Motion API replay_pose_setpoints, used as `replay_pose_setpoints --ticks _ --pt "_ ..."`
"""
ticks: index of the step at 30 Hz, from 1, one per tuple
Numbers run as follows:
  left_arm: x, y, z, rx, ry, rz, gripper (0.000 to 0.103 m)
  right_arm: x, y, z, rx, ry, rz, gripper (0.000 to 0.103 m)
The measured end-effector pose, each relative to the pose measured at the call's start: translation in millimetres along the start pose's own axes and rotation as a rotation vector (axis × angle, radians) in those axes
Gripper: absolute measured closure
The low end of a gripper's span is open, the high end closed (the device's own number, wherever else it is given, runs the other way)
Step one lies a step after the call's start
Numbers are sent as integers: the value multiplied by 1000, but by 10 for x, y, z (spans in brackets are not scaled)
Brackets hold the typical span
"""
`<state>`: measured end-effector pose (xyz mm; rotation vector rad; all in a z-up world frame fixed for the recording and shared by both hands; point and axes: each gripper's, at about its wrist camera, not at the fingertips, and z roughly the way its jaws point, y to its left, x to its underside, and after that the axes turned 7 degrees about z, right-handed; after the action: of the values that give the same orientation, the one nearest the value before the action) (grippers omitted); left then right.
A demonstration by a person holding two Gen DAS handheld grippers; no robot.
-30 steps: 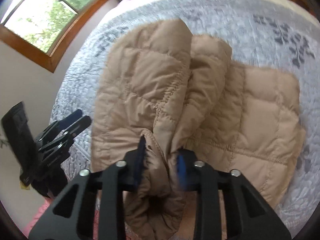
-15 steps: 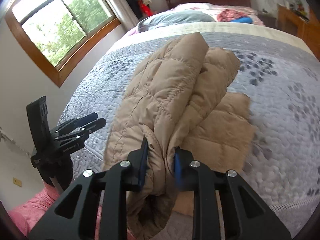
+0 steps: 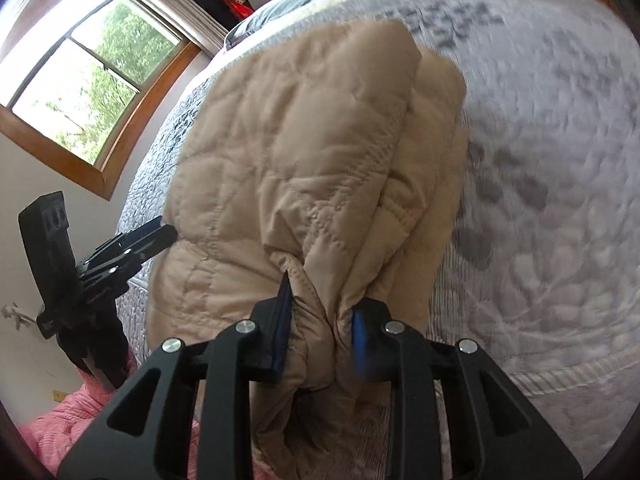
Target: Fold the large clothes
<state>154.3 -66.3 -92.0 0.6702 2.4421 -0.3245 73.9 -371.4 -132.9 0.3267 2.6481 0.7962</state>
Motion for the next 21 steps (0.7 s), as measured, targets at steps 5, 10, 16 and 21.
replay_pose_setpoints --ticks 5,10,16,21 --pt "40 -20 115 -15 3 2 47 4 -102 52 -37 -3 28 76" --pt "6 28 -26 6 8 -22 48 25 130 -203 47 -46 -42 66" --pt "27 -10 -609 -14 -103 -7 50 237 550 -691 211 -194 -171 60" --pt "127 -275 -798 28 -113 43 50 474 822 -838 164 -203 -291 62"
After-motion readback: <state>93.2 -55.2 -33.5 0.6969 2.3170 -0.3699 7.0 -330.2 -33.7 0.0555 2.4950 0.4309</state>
